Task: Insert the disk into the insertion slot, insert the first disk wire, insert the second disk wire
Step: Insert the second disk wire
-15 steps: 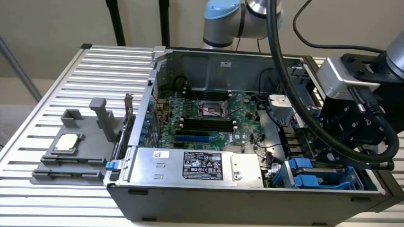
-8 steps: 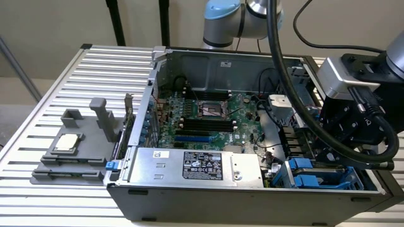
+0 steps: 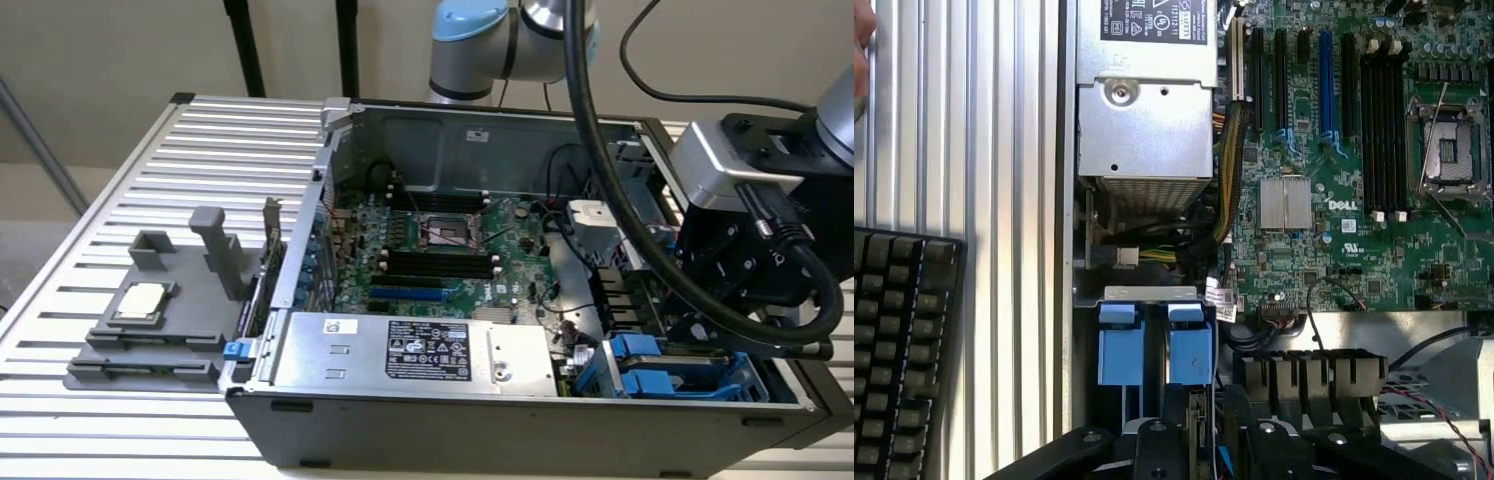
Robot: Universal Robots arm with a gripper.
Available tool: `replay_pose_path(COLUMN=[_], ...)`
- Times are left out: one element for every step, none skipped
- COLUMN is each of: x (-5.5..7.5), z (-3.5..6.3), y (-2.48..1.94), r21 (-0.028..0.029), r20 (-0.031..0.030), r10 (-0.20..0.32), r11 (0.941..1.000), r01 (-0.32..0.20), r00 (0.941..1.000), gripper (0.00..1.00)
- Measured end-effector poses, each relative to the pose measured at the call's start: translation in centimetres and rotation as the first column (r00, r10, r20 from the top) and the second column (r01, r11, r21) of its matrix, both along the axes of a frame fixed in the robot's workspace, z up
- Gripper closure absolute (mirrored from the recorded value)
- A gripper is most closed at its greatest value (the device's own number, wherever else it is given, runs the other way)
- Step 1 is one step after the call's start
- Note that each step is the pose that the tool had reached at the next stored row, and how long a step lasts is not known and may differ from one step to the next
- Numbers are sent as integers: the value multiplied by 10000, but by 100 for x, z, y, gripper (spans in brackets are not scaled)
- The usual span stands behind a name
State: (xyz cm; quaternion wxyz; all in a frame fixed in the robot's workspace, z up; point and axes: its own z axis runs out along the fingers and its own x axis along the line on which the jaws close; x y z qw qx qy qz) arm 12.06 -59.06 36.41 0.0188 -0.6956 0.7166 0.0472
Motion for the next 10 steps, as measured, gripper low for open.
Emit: replay_pose_path(x=[-5, -18, -28, -33, -37, -38, -38, -38, -39, -39], z=[0, 1, 5, 12, 31, 54, 78, 101, 119, 132], y=[0, 5, 13, 24, 44, 66, 96, 127, 162, 191], r21=[0, -1, -1, 0, 0, -6, -10, -22, -34, -47], r20=[5, 15, 18, 20, 20, 20, 19, 19, 19, 19], r10=[0, -1, -1, 0, 0, 1, 1, 2, 0, 0], r11=[10000, 10000, 10000, 10000, 10000, 10000, 10000, 10000, 10000, 10000], r01=[0, 1, 1, 0, 0, -1, -1, -2, 0, 0], r00=[10000, 10000, 10000, 10000, 10000, 10000, 10000, 10000, 10000, 10000], gripper=[69, 69, 69, 69, 69, 69, 69, 69, 69, 69])
